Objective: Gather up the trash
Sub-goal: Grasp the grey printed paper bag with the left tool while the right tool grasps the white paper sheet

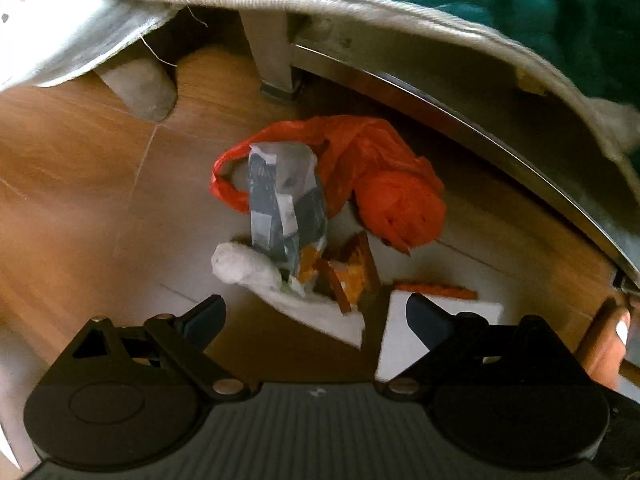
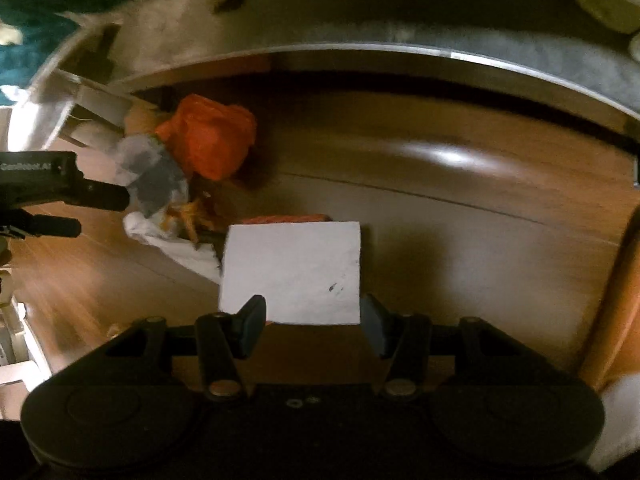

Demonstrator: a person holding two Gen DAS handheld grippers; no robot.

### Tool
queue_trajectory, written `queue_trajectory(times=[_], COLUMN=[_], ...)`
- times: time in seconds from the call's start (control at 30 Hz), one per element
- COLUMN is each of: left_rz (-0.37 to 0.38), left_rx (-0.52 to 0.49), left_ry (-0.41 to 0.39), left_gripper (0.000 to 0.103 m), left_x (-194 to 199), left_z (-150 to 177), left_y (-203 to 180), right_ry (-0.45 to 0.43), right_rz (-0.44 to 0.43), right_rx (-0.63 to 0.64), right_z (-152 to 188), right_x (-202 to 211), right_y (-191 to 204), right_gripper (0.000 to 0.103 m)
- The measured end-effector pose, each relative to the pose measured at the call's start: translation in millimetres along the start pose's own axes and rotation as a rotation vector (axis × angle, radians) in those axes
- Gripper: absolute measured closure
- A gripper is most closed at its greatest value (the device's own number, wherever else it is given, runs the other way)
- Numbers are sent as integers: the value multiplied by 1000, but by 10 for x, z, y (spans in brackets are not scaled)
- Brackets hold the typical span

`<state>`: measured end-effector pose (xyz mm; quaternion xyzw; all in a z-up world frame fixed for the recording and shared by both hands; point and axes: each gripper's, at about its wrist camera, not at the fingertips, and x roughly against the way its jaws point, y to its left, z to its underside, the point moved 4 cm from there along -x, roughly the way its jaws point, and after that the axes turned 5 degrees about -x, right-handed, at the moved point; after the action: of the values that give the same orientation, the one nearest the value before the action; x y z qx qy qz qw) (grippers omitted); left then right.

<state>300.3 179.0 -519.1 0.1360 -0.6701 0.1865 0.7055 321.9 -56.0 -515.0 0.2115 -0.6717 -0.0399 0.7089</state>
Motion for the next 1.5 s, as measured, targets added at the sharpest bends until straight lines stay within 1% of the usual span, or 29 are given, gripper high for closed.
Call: queue_trajectory(times=[0.13,0.17,0.23,0.37,0.43,0.5,0.57,0.63,0.7,0.77,0.8,0.87,0.9,0.93,1.03,1.13,1.2,1.3,1.37,1.5], left_rz=[5,9,20,19,36,43,53,63,69,80,86,92,97,102,109,104,99,87,94,74], left_rx=[35,50,68,86,111,124,130,143,144,142,144,149,153,158,165,169,170,166,170,158], left_ry=[-30,-33,-26,-18,-16,-12,1,13,6,6,8,5,3,2,0,-6,-9,-9,-11,-15], left_gripper=[6,8,12,12,13,18,44,49,54,66,67,70,71,72,85,88,90,94,95,96], left_x=[-141,-174,-251,-367,-408,-454,-508,-549,-564,-573,-572,-585,-580,-580,-603,-570,-551,-507,-473,-271], left_z=[-87,-106,-138,-170,-182,-193,-209,-211,-218,-225,-223,-224,-222,-221,-215,-204,-196,-182,-166,-93], left_y=[70,93,125,165,209,238,278,291,300,299,286,281,286,290,303,305,299,262,227,156], right_ry=[10,16,19,25,24,24,19,11,4,-1,-5,-5,5,6,-7,-27,-44,-62,-72,-97], right_rz=[-6,-15,-9,-20,-33,-41,-49,-55,-53,-50,-47,-47,-49,-46,-45,-37,-48,-52,-52,-32], right_rx=[-36,-44,-51,-75,-92,-96,-90,-78,-62,-47,-38,-20,-19,-18,7,31,30,42,51,58], right_z=[-99,-119,-152,-190,-211,-228,-238,-243,-245,-243,-244,-245,-242,-240,-231,-228,-223,-204,-174,-114], right_x=[-208,-256,-334,-465,-517,-555,-564,-562,-552,-554,-557,-570,-586,-591,-568,-509,-453,-356,-271,-42], right_y=[-106,-126,-154,-207,-216,-213,-201,-190,-178,-166,-154,-131,-128,-124,-96,-65,-49,-9,34,133], right_gripper=[51,51,51,51,51,51,52,52,53,55,59,87,98,99,102,102,102,102,102,102])
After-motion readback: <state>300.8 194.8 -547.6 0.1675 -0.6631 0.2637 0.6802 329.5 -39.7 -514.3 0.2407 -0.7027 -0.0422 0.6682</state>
